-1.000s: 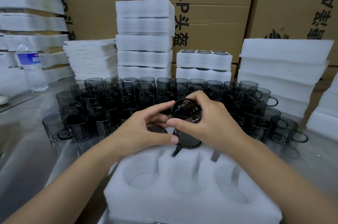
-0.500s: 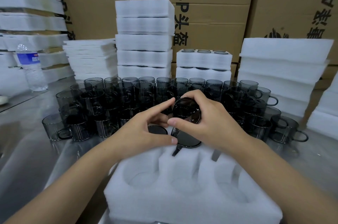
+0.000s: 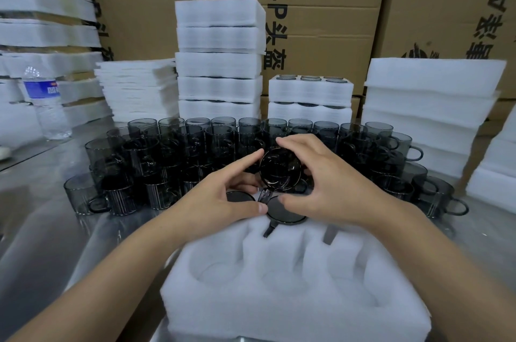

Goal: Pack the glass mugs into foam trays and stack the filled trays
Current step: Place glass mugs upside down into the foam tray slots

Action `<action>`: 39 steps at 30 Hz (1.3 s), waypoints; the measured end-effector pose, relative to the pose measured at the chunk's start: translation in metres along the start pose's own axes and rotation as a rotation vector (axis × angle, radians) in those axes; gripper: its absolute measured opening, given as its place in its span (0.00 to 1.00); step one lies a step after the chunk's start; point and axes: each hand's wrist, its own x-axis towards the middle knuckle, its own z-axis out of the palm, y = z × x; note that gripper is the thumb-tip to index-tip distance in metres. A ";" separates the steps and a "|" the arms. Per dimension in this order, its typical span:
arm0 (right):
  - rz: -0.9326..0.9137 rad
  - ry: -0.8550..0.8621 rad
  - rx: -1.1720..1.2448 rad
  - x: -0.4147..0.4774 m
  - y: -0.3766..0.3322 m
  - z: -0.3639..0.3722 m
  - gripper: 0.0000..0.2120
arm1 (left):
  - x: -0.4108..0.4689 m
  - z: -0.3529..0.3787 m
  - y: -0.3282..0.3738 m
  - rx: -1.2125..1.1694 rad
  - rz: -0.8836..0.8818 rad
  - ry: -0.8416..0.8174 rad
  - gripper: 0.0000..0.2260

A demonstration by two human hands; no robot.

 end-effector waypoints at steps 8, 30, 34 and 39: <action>-0.082 0.082 0.043 0.000 -0.003 -0.006 0.28 | 0.002 -0.002 -0.003 0.065 0.002 -0.006 0.34; 0.170 -0.522 0.556 -0.020 0.035 -0.068 0.23 | 0.001 -0.004 -0.003 0.111 -0.096 -0.096 0.20; 0.192 -0.509 0.537 -0.020 0.037 -0.067 0.22 | 0.002 -0.004 -0.002 0.109 -0.098 -0.098 0.20; 0.211 -0.503 0.521 -0.018 0.040 -0.064 0.23 | 0.002 -0.004 -0.002 0.117 -0.099 -0.100 0.18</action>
